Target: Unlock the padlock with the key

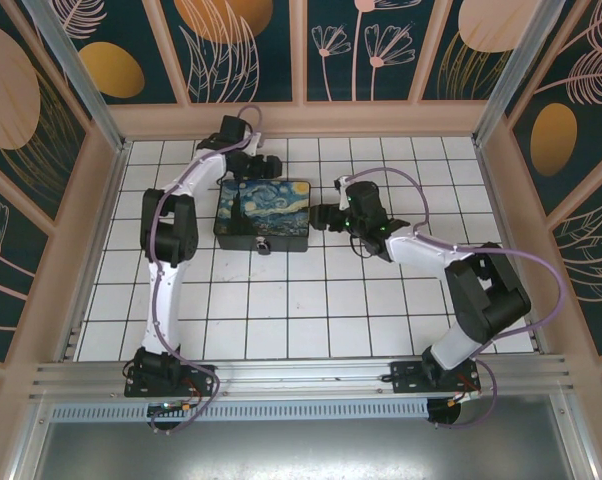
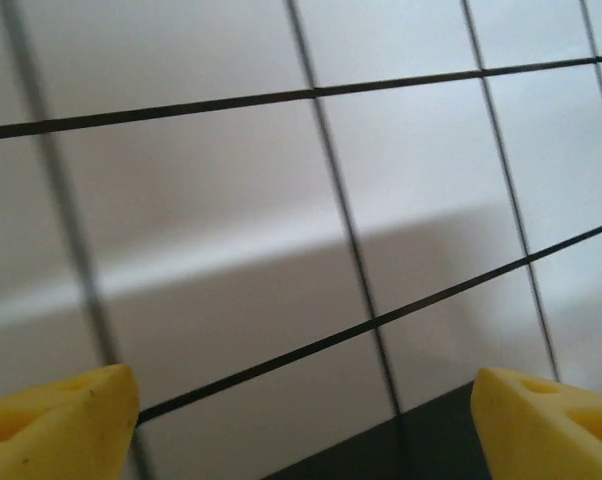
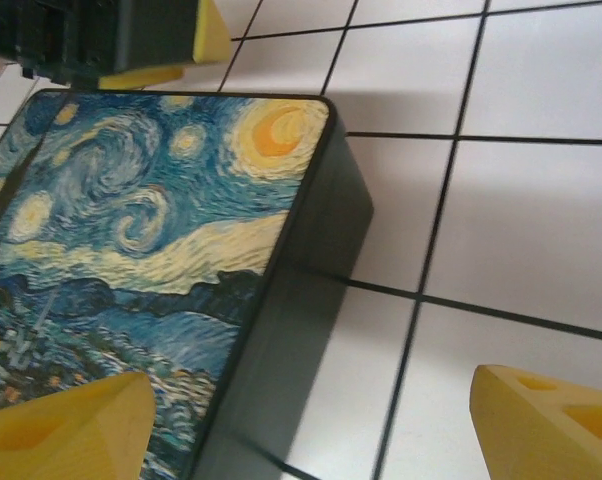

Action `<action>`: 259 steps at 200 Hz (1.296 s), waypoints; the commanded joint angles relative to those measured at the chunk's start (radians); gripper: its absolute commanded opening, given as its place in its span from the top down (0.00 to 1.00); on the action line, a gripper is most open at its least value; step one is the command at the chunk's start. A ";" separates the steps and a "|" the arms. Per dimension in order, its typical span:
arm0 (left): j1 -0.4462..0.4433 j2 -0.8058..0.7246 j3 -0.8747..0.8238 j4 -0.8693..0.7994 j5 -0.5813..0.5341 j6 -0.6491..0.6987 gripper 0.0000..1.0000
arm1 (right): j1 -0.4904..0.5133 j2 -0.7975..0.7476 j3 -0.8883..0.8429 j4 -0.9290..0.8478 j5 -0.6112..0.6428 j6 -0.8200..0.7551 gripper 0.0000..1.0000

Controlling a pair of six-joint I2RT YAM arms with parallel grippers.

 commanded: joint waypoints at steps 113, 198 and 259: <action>0.041 -0.693 -0.904 0.353 0.133 -0.211 0.14 | 0.032 0.234 0.211 0.053 -0.149 0.281 0.22; -0.042 -0.649 -0.850 0.369 0.110 -0.240 0.17 | -0.014 0.171 0.117 0.053 -0.147 0.287 0.26; -0.039 -0.609 -0.780 0.290 0.007 -0.194 0.14 | -0.148 0.008 0.050 -0.024 -0.130 0.187 0.24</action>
